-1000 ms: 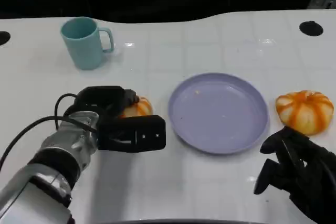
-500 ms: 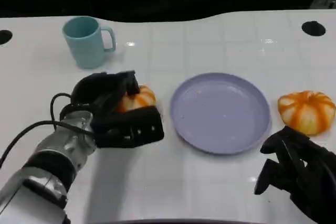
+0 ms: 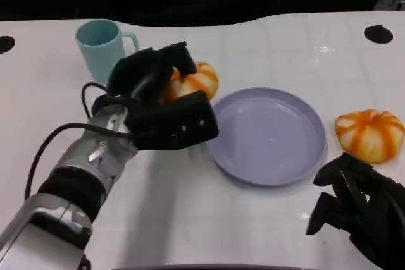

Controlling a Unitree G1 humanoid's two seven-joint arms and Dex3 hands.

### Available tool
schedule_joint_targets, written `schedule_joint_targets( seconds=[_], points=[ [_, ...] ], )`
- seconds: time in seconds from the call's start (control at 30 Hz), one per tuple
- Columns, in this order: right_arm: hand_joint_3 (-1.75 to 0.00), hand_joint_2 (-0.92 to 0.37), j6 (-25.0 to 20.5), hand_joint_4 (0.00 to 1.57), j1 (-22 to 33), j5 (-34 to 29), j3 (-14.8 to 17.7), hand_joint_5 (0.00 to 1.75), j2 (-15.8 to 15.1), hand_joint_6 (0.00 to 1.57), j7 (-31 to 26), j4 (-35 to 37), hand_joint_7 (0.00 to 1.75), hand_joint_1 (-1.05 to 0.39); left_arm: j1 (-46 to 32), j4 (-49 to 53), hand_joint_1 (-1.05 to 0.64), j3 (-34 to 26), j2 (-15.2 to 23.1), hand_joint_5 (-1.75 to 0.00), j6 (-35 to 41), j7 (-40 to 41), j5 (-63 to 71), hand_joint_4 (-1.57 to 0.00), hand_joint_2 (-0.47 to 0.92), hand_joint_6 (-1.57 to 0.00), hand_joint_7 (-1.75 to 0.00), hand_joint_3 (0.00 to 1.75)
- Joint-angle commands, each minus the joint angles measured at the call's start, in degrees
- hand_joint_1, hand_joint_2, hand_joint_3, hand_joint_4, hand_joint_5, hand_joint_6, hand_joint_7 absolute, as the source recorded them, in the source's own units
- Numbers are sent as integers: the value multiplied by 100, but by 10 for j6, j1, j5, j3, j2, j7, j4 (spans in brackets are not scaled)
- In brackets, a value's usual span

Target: Grasp the bread from the table and place it into the plate.

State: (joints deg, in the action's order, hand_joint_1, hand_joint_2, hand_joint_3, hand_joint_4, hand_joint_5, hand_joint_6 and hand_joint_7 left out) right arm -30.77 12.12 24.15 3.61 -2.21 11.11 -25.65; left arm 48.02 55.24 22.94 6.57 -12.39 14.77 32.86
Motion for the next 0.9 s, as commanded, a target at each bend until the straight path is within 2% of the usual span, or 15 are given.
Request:
schedule_joint_targets(
  seconds=[0.03,0.13,0.27,0.43,0.6,0.67,0.7,0.73,0.8,0.9],
  points=[
    [-39,-92,1,66,0,3,1,175,-3,52,-6,-5,162,-43,17,-9,-17,2,4,-175,-3,-12,2,-89,50,-65,-175,108],
    [-39,-92,1,65,1,4,-1,175,-3,51,-6,-8,162,-42,49,14,-18,25,-31,-175,-19,-35,9,-92,47,-68,-175,107],
    [-40,-92,3,65,3,4,-3,175,-3,50,-4,-9,163,-42,69,33,-19,44,-56,-175,-14,-48,19,-91,46,-68,-175,104],
    [-40,-92,3,65,5,4,-4,175,-3,50,-4,-11,163,-43,89,63,-22,59,-89,-175,-6,-61,28,-89,53,-71,-156,94],
    [-41,-92,6,65,8,0,-8,175,-2,50,-6,-13,163,-42,108,98,-23,79,-123,-175,8,-62,40,-90,56,-70,-159,93],
    [-41,-92,5,65,9,-1,-10,175,-1,49,-8,-16,163,-42,113,107,-22,84,-129,-175,11,-64,44,-85,59,-74,-120,85],
    [-41,-92,4,64,9,0,-10,175,0,49,-9,-17,163,-42,115,111,-22,86,-131,-175,12,-65,46,-84,61,-78,-110,82],
    [-41,-92,5,64,10,-1,-11,175,-1,49,-8,-16,163,-42,117,115,-22,87,-133,-175,12,-64,48,-83,63,-79,-109,80],
    [-41,-92,7,64,10,-1,-12,175,-2,49,-6,-16,163,-42,118,123,-21,89,-136,-175,10,-64,49,-83,66,-79,-119,71],
    [-42,-92,9,64,11,-1,-13,175,-2,49,-5,-15,163,-42,121,135,-18,89,-141,-175,3,-70,46,-85,68,-83,-109,64]
  ],
)
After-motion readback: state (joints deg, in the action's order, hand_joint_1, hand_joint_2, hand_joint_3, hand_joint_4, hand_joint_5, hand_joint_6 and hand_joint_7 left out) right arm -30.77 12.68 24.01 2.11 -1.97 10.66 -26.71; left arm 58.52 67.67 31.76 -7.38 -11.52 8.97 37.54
